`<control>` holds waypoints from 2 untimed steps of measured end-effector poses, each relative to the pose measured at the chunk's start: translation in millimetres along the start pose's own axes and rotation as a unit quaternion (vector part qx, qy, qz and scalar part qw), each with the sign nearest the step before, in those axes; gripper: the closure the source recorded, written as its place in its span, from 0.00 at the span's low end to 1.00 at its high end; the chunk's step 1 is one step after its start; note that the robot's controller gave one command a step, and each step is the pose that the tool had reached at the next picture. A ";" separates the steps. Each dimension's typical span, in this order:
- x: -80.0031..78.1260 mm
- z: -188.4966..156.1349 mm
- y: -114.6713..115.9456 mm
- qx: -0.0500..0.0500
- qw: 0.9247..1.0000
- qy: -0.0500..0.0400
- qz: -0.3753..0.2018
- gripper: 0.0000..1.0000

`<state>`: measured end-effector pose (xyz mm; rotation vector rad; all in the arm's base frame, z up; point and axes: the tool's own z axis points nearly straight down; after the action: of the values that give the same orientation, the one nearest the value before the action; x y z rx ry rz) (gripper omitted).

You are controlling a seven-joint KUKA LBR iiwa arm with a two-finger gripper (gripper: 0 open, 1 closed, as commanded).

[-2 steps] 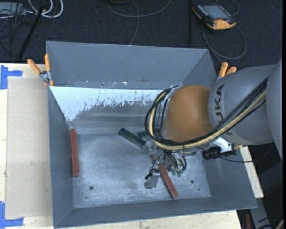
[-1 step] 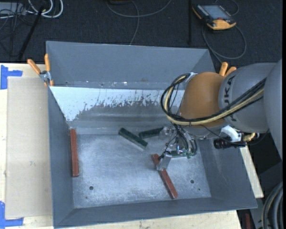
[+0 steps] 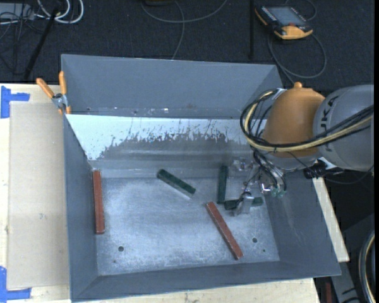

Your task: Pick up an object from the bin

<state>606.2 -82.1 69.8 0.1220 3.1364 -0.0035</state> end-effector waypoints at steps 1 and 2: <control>0.3 -0.5 2.0 -0.002 1.000 0.001 0.001 1.00; 2.3 -96.9 -1.3 -0.001 1.000 -0.003 0.028 1.00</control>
Offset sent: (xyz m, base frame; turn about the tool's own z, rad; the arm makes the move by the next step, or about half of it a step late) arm 0.0000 0.0000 0.0000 0.0000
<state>603.6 -83.0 166.7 0.2098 3.1258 -0.0003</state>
